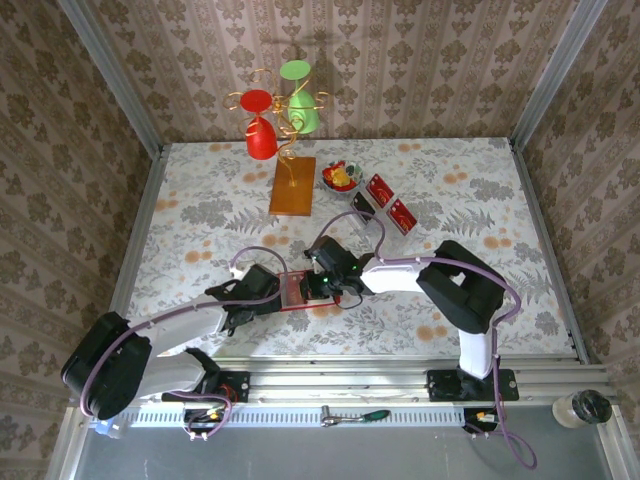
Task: Put the credit cards into the card holder
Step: Insert the credit card into the card slot.
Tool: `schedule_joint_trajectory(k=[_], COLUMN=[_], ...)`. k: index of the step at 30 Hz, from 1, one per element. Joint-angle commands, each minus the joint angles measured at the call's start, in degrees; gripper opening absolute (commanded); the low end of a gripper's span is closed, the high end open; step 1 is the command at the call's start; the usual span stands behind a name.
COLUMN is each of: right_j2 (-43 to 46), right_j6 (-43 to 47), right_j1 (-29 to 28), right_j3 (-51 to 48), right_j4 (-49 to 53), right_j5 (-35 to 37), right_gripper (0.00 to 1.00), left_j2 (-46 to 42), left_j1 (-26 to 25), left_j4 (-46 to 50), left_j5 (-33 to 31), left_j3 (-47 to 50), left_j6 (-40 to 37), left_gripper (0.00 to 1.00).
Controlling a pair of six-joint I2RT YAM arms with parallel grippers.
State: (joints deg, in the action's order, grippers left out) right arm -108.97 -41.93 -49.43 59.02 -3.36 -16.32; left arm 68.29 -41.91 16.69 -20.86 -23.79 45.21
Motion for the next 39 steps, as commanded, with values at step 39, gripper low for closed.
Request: schedule_joint_trajectory(k=[39], right_j2=[-3.2], right_j6=[6.1], right_j1=[0.4], right_j3=[8.6], right_j4=[12.0], right_j5=[4.5], right_gripper=[0.00], left_j2=[2.5], left_j1=[0.1], left_j4=[-3.2], left_j5=[2.3], left_j3=[-0.5], left_j6=[-1.3], left_gripper=[1.00])
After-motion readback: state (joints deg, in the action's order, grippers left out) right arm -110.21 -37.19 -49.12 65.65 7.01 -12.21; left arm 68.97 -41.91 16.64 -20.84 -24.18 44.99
